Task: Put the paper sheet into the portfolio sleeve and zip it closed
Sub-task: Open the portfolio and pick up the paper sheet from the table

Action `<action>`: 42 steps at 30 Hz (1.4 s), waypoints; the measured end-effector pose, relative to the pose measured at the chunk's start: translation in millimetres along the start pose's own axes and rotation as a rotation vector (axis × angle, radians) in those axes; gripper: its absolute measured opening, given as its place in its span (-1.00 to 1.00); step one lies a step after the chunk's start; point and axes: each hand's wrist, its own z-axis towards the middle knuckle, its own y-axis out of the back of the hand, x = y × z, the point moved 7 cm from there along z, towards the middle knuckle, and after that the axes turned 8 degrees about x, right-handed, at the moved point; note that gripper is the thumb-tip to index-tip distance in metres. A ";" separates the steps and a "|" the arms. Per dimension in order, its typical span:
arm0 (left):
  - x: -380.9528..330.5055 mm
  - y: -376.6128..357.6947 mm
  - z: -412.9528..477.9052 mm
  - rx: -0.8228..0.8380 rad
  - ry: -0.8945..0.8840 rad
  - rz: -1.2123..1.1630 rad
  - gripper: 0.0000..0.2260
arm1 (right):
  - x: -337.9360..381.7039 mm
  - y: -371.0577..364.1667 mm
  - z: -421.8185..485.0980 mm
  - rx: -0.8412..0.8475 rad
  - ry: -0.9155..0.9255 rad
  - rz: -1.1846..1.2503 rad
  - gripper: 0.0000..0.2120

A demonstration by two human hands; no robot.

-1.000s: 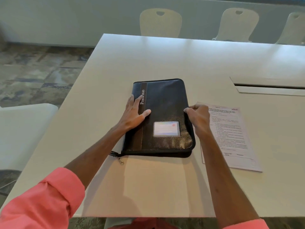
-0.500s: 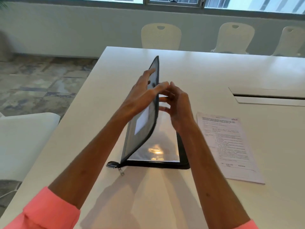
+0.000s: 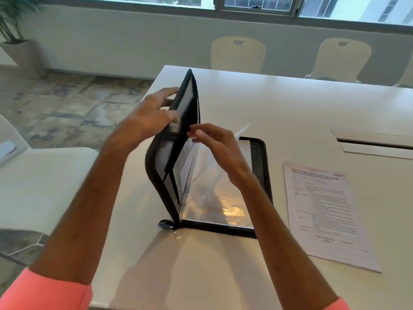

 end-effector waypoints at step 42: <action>226.9 -5.2 -2.8 -0.256 0.522 0.666 -0.18 | -121.0 39.4 -32.5 -0.189 -0.277 -1.032 -0.74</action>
